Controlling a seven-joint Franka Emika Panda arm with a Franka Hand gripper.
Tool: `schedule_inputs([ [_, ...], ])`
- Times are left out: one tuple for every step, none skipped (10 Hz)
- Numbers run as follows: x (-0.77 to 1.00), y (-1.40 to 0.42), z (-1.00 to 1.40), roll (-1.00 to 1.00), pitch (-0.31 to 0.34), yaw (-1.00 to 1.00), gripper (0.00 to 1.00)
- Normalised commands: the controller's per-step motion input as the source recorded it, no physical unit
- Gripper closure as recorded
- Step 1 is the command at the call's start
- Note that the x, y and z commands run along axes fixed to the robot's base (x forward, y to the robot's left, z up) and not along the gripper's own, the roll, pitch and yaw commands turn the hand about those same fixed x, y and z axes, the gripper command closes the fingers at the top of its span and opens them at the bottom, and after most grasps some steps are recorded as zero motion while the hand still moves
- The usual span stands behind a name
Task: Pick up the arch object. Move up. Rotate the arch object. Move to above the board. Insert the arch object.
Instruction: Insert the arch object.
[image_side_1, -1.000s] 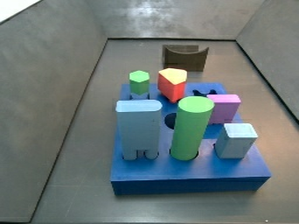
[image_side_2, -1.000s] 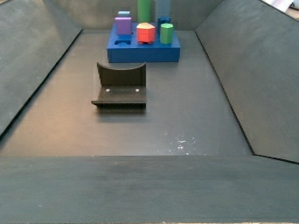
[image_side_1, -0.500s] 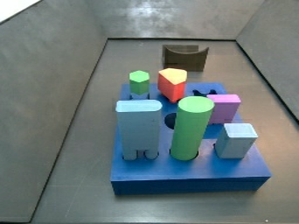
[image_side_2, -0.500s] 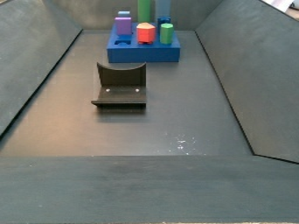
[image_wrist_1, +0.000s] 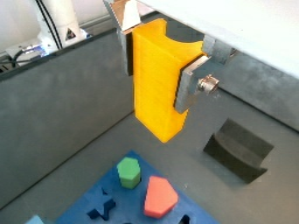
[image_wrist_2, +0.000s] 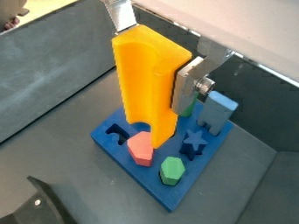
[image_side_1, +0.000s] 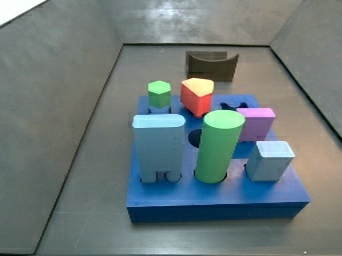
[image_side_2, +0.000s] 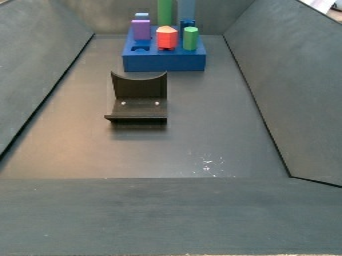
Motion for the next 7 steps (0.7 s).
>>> schedule_inputs([
  [1.00,0.00,-0.60,-0.03,-0.046,0.00,1.00],
  [1.00,0.00,-0.59,-0.04,-0.050,0.00,1.00],
  [1.00,-0.03,-0.53,-0.04,-0.040,0.00,1.00],
  [1.00,-0.07,-0.49,-0.04,-0.029,0.00,1.00],
  [1.00,-0.07,-0.51,-0.03,-0.016,0.00,1.00],
  [1.00,-0.06,-0.51,-0.03,-0.007,0.00,1.00],
  [1.00,-0.05,-0.51,-0.03,-0.004,0.00,1.00],
])
